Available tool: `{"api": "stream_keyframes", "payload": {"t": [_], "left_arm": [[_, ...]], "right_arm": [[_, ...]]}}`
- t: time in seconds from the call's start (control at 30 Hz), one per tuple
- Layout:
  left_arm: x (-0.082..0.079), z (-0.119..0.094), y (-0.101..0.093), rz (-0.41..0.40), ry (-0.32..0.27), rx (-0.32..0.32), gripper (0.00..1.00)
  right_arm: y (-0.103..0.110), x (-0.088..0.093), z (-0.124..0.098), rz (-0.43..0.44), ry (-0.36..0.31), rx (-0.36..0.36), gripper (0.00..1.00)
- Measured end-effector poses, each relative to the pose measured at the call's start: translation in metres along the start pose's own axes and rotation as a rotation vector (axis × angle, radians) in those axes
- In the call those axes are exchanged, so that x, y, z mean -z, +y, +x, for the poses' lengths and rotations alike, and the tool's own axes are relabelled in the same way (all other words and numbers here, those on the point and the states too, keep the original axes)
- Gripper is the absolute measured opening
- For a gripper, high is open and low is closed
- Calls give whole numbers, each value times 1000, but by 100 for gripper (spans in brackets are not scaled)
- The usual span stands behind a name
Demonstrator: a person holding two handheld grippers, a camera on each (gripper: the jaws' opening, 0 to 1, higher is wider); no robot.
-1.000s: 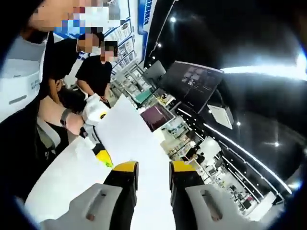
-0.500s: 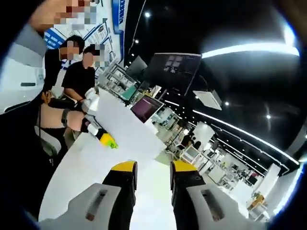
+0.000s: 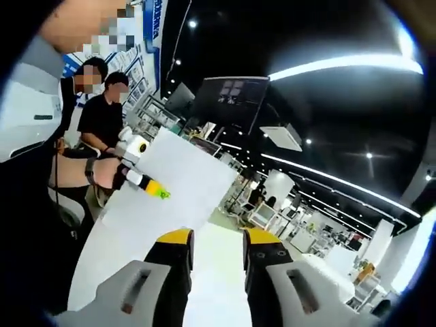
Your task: Organize the stack of printing papers by aligning and flattening the scattered papers on the table
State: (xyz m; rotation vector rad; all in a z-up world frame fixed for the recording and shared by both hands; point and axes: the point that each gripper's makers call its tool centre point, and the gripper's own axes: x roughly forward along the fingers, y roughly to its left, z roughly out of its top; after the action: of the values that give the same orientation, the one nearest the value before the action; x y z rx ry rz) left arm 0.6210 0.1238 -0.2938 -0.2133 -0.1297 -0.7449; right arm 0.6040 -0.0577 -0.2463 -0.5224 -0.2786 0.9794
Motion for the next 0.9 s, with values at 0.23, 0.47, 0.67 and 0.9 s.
{"api": "stream_keyframes", "payload": {"t": [0.23, 0.47, 0.67, 0.9], "left_arm": [[-9, -2, -4, -44, -27, -5, 6], [-17, -2, -14, -69, -50, 20, 6], [-11, 2, -19, -119, -48, 37, 6], [-6, 5, -25, -160, -42, 55, 6]], "right_arm": [[-17, -4, -23, 28, -10, 70, 29], [-37, 26, -61, 179, 4, 167, 47], [-57, 61, -93, 291, 17, 274, 50], [-61, 90, -105, 348, 52, 304, 52]]}}
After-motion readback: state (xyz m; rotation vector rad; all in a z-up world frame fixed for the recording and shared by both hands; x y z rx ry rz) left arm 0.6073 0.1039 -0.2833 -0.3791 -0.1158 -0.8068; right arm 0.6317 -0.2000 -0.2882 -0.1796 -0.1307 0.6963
